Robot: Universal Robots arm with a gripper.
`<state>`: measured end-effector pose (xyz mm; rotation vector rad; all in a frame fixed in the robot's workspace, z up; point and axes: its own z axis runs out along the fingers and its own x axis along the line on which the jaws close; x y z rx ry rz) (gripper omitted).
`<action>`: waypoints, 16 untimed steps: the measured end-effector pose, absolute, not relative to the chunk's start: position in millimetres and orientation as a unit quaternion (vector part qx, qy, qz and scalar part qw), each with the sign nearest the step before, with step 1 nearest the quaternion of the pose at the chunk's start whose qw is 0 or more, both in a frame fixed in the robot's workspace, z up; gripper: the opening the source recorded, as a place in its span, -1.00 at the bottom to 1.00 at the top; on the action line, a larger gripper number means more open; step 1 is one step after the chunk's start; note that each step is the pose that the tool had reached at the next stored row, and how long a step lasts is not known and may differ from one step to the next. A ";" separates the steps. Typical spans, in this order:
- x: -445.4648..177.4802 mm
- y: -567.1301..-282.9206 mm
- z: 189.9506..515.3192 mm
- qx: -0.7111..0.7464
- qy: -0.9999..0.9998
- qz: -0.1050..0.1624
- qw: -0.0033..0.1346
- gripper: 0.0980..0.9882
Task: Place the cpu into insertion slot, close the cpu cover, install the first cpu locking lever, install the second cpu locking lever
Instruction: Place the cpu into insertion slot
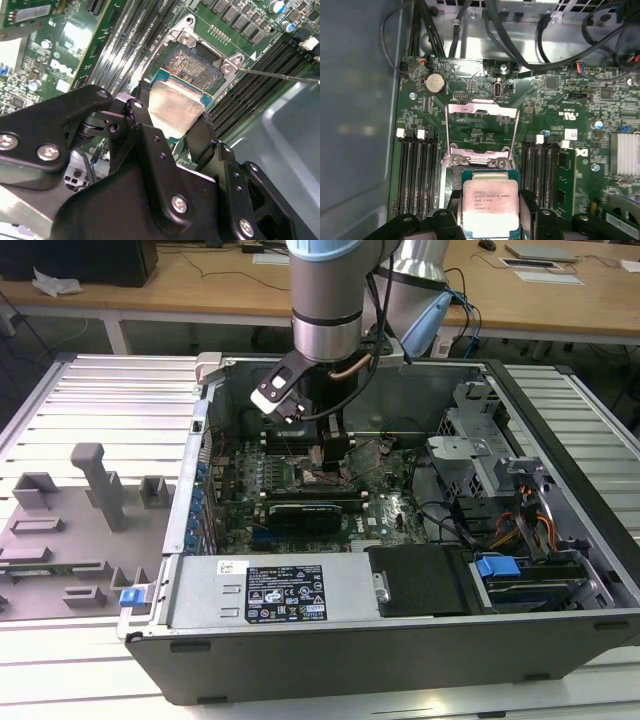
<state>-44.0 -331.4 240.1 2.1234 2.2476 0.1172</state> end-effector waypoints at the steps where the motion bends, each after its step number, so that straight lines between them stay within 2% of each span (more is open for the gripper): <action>1: -44.4 -330.5 237.6 0.686 0.726 0.037 0.024 0.00; 16: -49.7 -320.2 214.9 0.692 0.721 0.030 0.027 0.00</action>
